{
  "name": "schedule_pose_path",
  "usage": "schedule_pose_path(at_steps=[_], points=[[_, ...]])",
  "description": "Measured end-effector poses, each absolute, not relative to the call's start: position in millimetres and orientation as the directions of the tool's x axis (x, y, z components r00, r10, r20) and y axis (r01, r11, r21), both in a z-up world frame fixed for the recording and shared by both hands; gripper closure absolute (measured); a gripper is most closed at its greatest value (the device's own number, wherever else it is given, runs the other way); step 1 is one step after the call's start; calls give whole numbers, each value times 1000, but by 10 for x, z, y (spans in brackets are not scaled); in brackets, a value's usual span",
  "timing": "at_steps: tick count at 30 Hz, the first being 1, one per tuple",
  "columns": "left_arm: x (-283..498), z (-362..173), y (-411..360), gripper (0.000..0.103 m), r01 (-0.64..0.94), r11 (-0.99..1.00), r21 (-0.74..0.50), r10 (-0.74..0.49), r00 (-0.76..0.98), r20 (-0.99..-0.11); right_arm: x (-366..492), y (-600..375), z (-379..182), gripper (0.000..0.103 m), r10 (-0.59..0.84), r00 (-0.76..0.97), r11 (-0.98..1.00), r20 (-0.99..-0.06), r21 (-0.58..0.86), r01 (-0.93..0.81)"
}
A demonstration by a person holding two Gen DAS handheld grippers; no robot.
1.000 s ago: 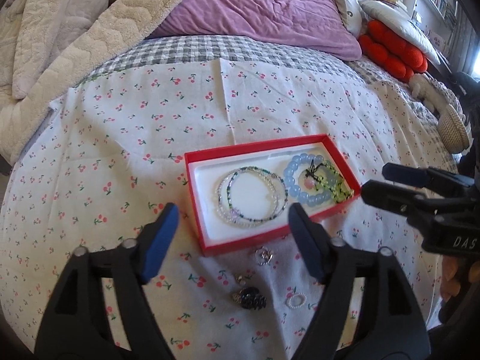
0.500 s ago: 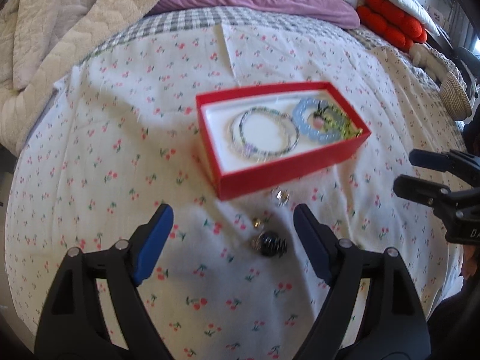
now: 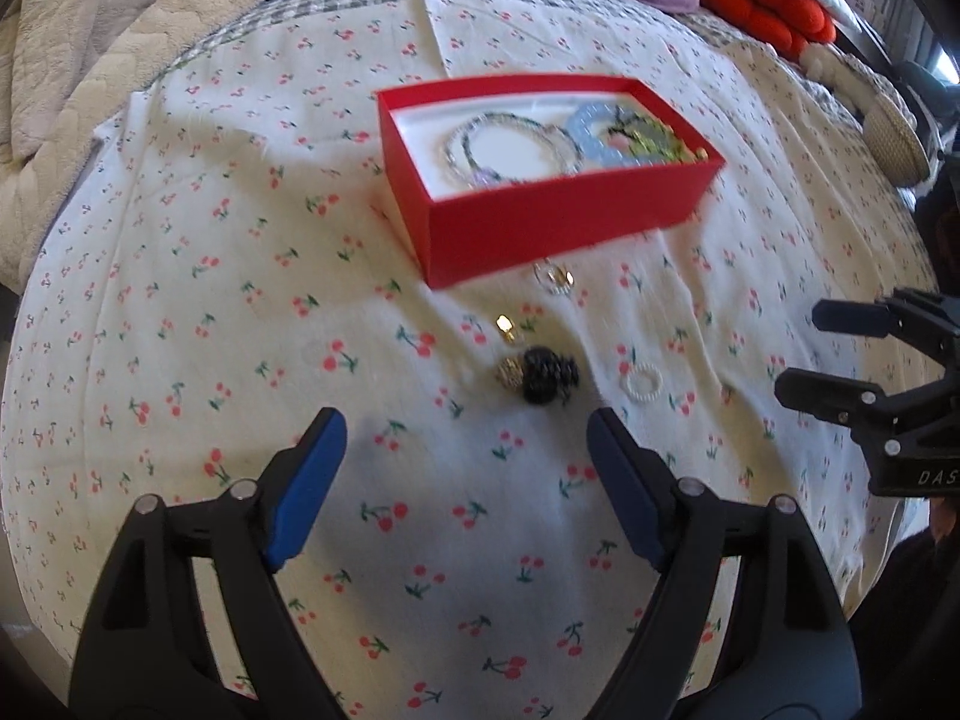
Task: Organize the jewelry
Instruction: 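Move both tools back toward the remaining rings and black charm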
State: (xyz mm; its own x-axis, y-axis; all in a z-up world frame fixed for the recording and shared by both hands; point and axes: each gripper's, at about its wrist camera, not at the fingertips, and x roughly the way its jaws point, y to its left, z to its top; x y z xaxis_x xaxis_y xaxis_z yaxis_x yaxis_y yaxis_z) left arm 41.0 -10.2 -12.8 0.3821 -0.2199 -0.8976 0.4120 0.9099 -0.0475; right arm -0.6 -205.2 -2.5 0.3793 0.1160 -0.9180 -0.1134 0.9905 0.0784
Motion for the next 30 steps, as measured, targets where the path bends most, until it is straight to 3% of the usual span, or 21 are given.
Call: schedule_pose_path(at_steps=[6, 11, 20, 22, 30], points=[[381, -220, -160, 22, 431, 897, -100, -263, 337, -904, 7, -1991, -56, 30, 111, 366, 989, -924, 67, -130], [447, -232, -227, 53, 439, 882, -172, -327, 308, -893, 90, -1994, -55, 30, 120, 369, 990, -922, 82, -116], [543, -260, -382, 55, 467, 867, -173, -346, 316, -883, 182, -1922, -80, 30, 126, 359, 988, -925, 85, -129], [574, -290, -403, 62, 466, 868, -169, -341, 313, -886, 189, -1921, -77, 30, 127, 358, 988, -925, 84, -133], [616, -292, -403, 75, 469, 870, -151, -332, 331, -883, 197, -1926, -88, 30, 121, 355, 988, -927, 76, -137]])
